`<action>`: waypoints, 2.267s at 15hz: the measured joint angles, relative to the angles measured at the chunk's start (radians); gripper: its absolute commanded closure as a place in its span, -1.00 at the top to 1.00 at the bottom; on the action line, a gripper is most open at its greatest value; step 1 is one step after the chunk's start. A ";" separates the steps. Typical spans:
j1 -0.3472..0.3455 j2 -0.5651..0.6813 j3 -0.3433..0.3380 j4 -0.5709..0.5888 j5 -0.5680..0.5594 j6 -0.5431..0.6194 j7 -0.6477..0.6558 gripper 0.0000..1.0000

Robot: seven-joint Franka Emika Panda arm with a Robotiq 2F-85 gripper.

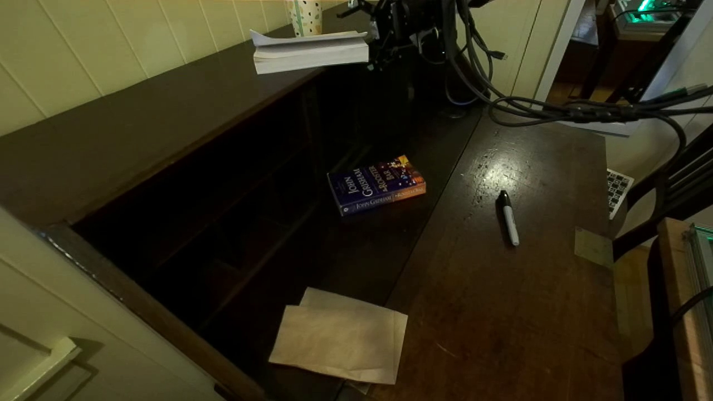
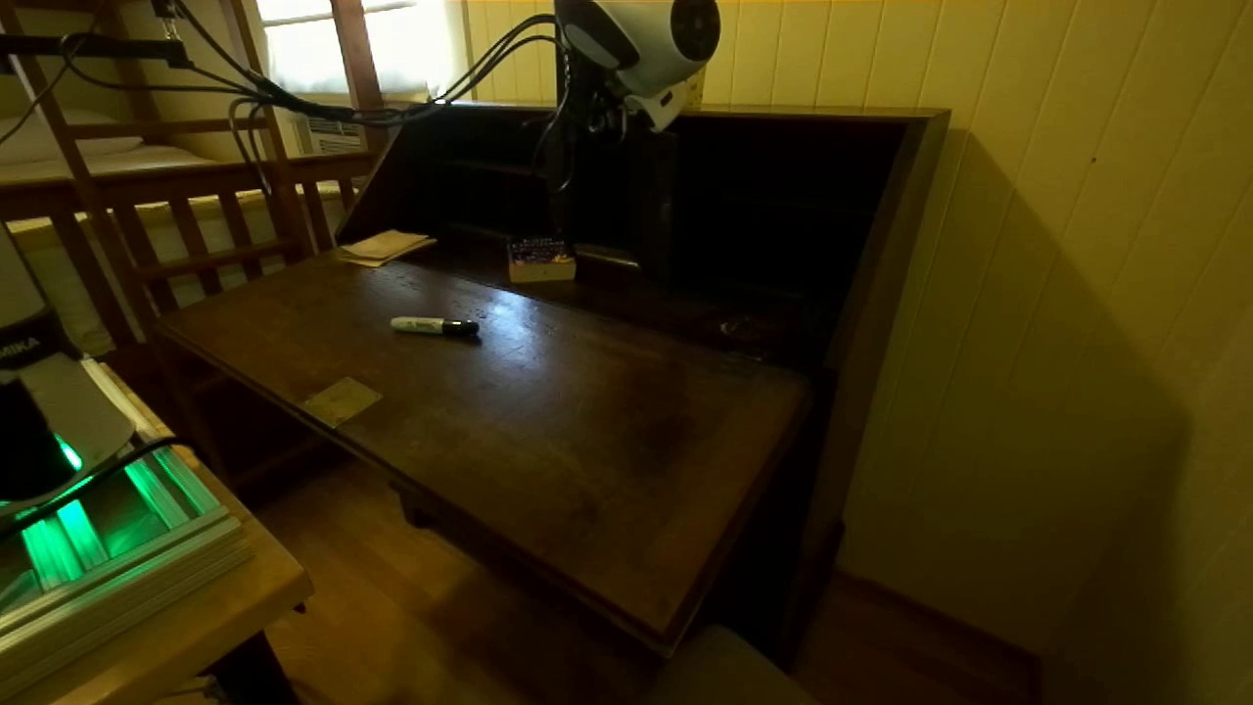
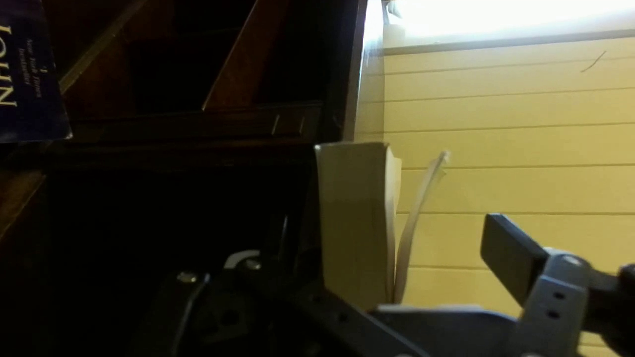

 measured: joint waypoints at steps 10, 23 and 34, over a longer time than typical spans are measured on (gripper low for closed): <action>0.012 0.000 0.005 -0.028 0.085 0.000 -0.021 0.39; 0.009 -0.004 0.002 -0.077 0.120 -0.015 -0.042 -0.88; 0.014 -0.032 -0.008 -0.119 0.105 -0.033 -0.075 -0.88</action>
